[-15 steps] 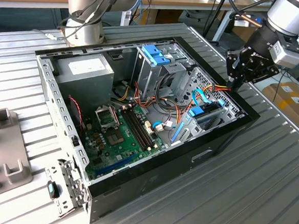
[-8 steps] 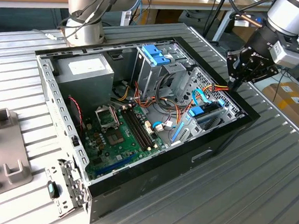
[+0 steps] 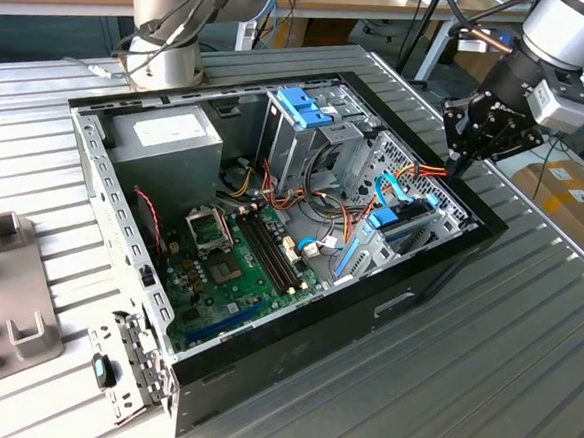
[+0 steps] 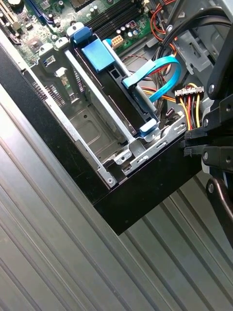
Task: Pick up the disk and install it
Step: 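Insert the second disk wire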
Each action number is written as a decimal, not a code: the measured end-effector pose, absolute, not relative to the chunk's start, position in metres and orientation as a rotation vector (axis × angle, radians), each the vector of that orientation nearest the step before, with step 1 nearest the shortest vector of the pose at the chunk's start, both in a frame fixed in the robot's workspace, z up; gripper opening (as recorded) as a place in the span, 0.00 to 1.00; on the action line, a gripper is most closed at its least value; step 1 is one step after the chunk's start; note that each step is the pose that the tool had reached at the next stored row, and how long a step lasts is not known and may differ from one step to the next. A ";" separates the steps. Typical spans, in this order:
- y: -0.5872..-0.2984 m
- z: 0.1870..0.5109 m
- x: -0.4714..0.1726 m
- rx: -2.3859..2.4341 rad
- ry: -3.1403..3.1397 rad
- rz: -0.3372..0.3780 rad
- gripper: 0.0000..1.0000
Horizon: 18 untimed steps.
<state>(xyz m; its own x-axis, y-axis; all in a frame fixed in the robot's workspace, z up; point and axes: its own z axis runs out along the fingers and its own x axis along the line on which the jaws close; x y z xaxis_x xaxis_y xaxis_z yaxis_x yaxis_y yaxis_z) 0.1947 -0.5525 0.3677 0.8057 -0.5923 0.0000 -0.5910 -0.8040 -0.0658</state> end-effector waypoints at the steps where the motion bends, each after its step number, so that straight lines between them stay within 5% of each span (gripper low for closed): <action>1: -0.553 0.368 0.195 -2.925 0.960 -0.032 0.16; 18: -0.553 0.386 0.187 -2.924 0.965 -0.032 0.16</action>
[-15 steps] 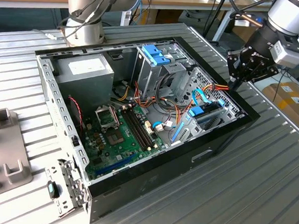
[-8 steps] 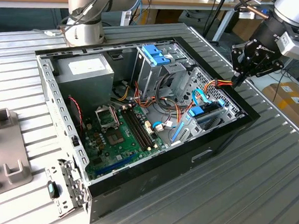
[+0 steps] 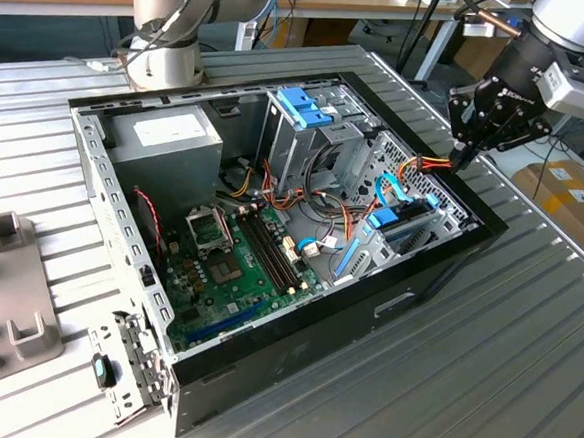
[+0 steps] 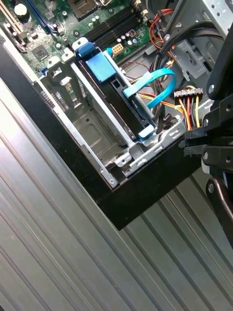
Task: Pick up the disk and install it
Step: 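Insert the second disk wire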
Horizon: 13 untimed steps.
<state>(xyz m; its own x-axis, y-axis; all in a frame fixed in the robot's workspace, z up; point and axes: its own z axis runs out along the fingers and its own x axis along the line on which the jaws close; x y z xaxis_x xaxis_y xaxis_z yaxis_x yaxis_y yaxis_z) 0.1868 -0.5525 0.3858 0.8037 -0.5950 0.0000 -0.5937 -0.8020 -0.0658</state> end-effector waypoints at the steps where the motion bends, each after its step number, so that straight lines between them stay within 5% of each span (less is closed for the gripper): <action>1: -0.552 0.386 0.184 -2.921 0.974 -0.032 0.16; 13: -0.552 0.384 0.181 -2.762 1.369 -0.045 0.16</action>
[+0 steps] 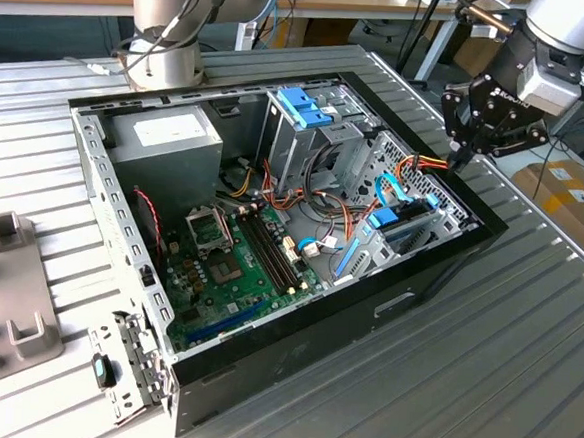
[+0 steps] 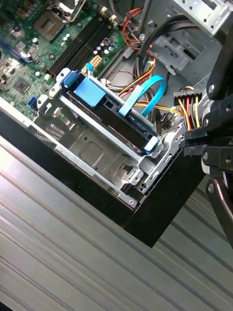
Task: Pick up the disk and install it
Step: 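Insert the second disk wire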
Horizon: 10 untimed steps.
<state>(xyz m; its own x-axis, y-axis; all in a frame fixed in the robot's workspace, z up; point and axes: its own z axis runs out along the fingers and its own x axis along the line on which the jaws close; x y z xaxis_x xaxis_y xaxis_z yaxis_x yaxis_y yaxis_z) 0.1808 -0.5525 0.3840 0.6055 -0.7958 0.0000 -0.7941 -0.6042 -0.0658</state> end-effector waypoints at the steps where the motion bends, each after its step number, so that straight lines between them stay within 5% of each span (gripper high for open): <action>1: -0.552 0.384 0.181 -2.746 1.401 -0.046 0.16; 10: -0.552 0.383 0.181 -2.636 1.603 -0.053 0.16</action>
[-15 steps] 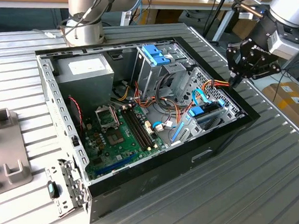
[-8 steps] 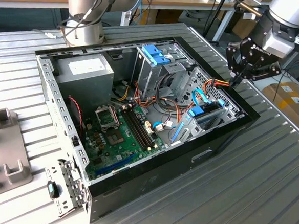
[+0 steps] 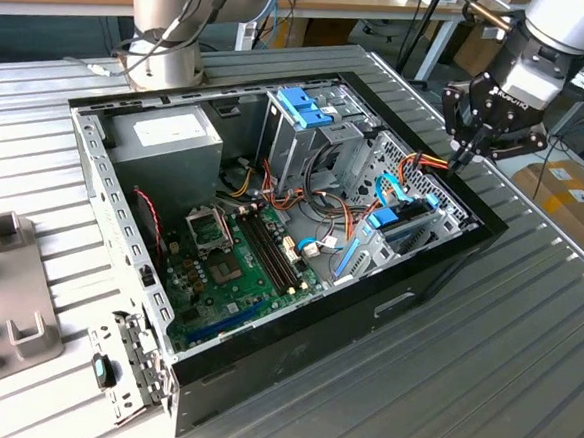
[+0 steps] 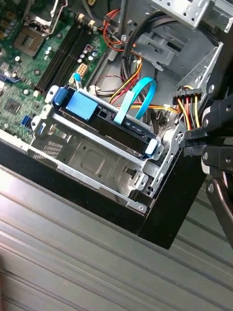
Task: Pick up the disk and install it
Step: 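Insert the second disk wire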
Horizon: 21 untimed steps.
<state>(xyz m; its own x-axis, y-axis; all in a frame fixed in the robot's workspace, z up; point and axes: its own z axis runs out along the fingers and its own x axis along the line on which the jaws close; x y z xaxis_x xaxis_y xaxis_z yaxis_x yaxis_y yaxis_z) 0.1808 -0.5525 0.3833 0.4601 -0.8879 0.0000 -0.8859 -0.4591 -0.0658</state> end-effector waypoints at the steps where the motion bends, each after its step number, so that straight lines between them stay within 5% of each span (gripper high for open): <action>1: -0.552 0.383 0.181 -2.614 1.640 -0.054 0.16; 21: -0.552 0.381 0.181 -2.258 2.113 -0.069 0.16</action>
<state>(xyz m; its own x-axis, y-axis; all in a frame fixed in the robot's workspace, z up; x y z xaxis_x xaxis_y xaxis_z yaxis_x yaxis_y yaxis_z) 0.1808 -0.5525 0.3812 0.0661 -0.9978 -0.0001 -0.9957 -0.0660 -0.0657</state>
